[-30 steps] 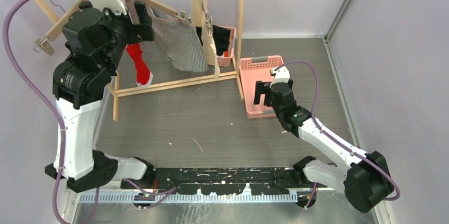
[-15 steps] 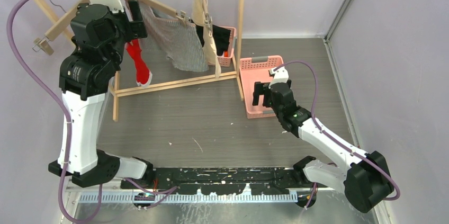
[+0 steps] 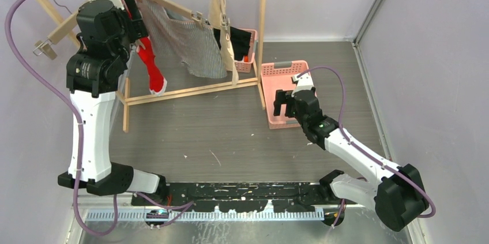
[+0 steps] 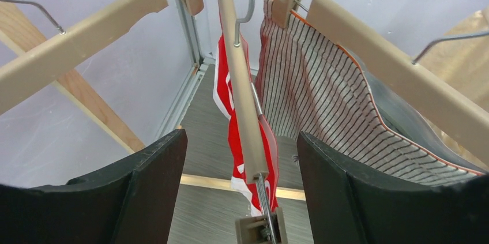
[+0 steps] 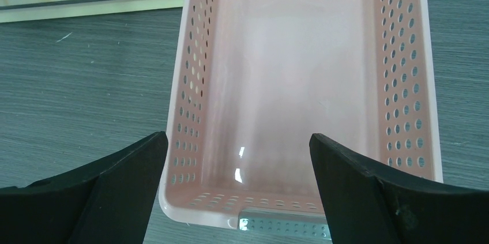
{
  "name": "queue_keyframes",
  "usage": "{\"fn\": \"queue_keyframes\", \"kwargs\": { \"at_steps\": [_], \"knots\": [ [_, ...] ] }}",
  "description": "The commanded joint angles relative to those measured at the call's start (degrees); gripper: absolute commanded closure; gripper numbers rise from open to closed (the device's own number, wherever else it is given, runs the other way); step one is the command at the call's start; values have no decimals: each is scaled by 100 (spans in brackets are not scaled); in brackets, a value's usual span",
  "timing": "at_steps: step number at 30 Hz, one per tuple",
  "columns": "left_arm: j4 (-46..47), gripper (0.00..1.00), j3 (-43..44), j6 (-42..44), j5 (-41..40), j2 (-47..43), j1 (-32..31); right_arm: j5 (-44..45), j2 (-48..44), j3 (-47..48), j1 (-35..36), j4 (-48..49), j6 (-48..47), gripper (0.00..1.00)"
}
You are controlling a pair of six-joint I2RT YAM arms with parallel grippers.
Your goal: Remove the underwear clipped to the hanger
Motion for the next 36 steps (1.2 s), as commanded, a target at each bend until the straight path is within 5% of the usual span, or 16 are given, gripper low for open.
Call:
{"fn": "queue_keyframes", "kwargs": {
  "at_steps": [1, 8, 21, 36],
  "knots": [
    [264, 28, -46, -232, 227, 46, 208, -104, 12, 60, 58, 172, 78, 0],
    [677, 38, -472, -346, 456, -67, 318, -136, 44, 39, 62, 158, 111, 0],
    [1046, 38, -655, -365, 454, -259, 470, -229, 246, 6, 142, 228, 147, 0],
    [1229, 50, -826, -455, 540, -277, 570, -252, 382, -50, 167, 259, 191, 0]
  ]
}}
